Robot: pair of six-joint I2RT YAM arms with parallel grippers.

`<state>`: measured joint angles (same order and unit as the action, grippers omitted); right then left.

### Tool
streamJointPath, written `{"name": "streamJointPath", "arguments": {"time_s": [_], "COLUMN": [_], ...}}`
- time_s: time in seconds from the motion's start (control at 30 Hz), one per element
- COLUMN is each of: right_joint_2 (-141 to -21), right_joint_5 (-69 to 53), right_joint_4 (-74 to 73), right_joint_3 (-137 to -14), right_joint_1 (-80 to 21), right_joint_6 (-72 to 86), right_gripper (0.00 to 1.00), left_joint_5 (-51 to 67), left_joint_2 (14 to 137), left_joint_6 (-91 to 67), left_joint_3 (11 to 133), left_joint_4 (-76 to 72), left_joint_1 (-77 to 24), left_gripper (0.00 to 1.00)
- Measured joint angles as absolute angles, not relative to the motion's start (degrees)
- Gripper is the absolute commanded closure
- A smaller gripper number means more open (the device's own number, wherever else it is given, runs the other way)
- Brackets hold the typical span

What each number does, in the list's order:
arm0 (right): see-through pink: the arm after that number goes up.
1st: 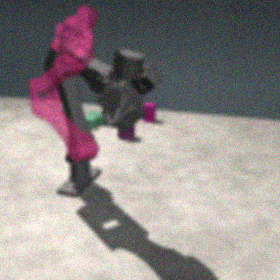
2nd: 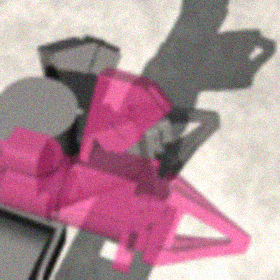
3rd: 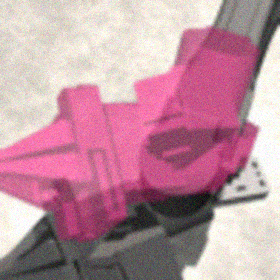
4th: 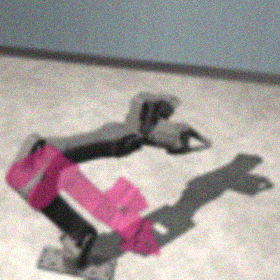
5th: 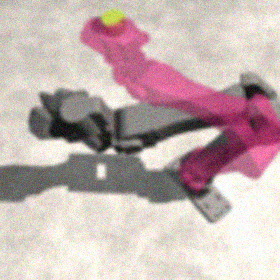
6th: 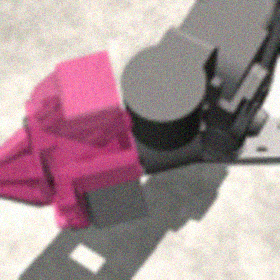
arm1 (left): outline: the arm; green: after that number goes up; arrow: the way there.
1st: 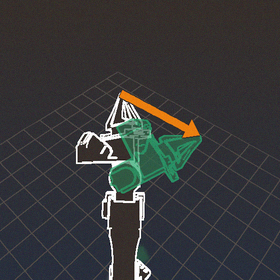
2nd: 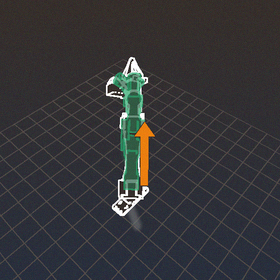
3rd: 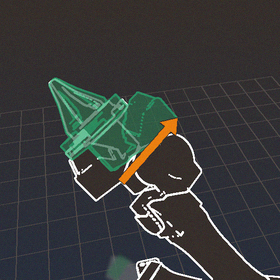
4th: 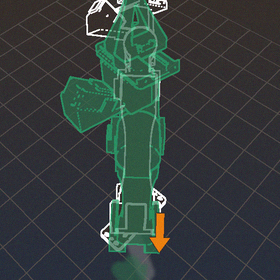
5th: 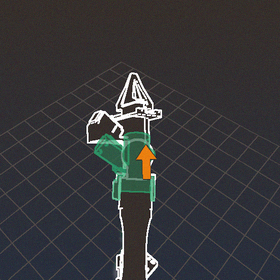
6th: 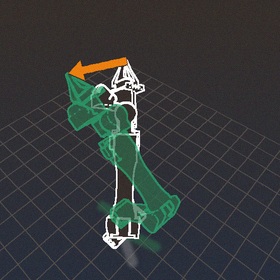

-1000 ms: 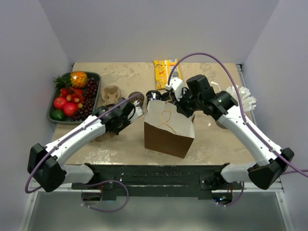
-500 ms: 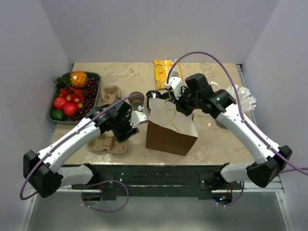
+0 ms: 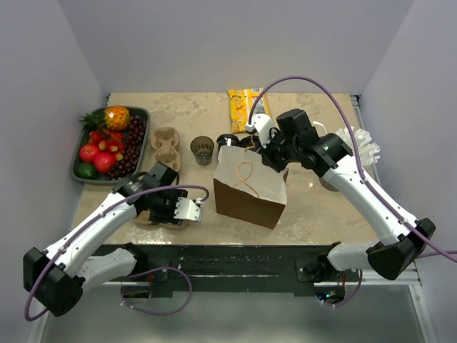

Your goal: Pack the takeout coffee

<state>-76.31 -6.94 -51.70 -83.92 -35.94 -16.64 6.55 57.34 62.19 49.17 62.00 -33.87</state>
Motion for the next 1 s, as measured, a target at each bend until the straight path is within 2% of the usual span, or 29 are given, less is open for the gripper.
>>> {"name": "streamJointPath", "arguments": {"time_s": [0.37, 0.6, 1.0], "right_joint_2": [-74.06, -73.73, -73.80], "right_joint_5": [-6.94, -6.96, -7.05], "right_joint_4": [-51.90, -51.92, -51.90], "right_joint_3": [-83.85, -83.46, -83.44], "right_joint_1": [-35.55, -35.31, -34.96], "right_joint_6": [-16.71, -16.69, -16.58], "right_gripper": [1.00, 1.00, 1.00], "left_joint_5": [12.84, 15.35, 15.25], "left_joint_2": [69.45, 70.72, 70.67], "left_joint_6": [76.38, 80.90, 82.24], "left_joint_3": [52.38, 52.53, 45.91], "left_joint_4": [64.45, 64.29, 60.60], "left_joint_1": [-15.73, -14.63, -14.61], "left_gripper": [0.38, 0.41, 0.47]}}
